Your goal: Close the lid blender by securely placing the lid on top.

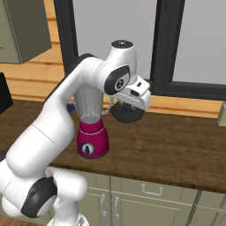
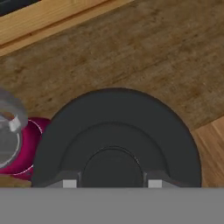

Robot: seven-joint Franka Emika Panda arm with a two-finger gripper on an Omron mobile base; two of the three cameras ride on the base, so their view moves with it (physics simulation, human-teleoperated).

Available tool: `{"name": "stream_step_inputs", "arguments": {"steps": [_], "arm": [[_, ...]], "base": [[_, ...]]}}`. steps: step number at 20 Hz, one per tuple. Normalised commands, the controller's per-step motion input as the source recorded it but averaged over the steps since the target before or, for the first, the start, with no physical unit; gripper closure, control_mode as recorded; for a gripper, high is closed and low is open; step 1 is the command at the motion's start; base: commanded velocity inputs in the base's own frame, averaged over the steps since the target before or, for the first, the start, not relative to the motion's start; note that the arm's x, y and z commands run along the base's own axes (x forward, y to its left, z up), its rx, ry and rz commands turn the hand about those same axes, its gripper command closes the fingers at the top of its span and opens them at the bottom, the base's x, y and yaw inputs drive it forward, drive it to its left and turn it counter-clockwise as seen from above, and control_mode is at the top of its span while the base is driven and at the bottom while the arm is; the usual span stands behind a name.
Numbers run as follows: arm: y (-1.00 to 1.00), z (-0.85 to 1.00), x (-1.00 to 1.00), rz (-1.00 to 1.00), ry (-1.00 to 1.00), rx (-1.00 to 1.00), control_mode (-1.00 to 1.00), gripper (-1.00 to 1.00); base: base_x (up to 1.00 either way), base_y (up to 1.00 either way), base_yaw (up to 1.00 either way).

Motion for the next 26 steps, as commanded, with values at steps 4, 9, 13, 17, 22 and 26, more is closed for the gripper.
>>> {"name": "stream_step_inputs", "arguments": {"steps": [4,9,13,17,22,26], "arm": [[0.62,1.00,0.10,0.16,0.00,0.00,-1.00,1.00],[0.82,0.45,0.40,0.19,0.05,0.00,-1.00,1.00],[0.81,0.00,0.46,0.22,0.01,0.00,-1.00,1.00],[0.72,0.00,0.32,0.11,0.04,0.00,-1.00,1.00],[0.42,0.00,0.21,0.01,0.00,0.00,-1.00,1.00],[0.27,-0.04,0.16,0.00,0.02,0.00,-1.00,1.00]], "base": [[0.00,0.00,0.00],[0.00,0.00,0.00],[0.00,0.00,0.00],[0.00,0.00,0.00],[0.00,0.00,0.00],[0.00,0.00,0.00]]}}
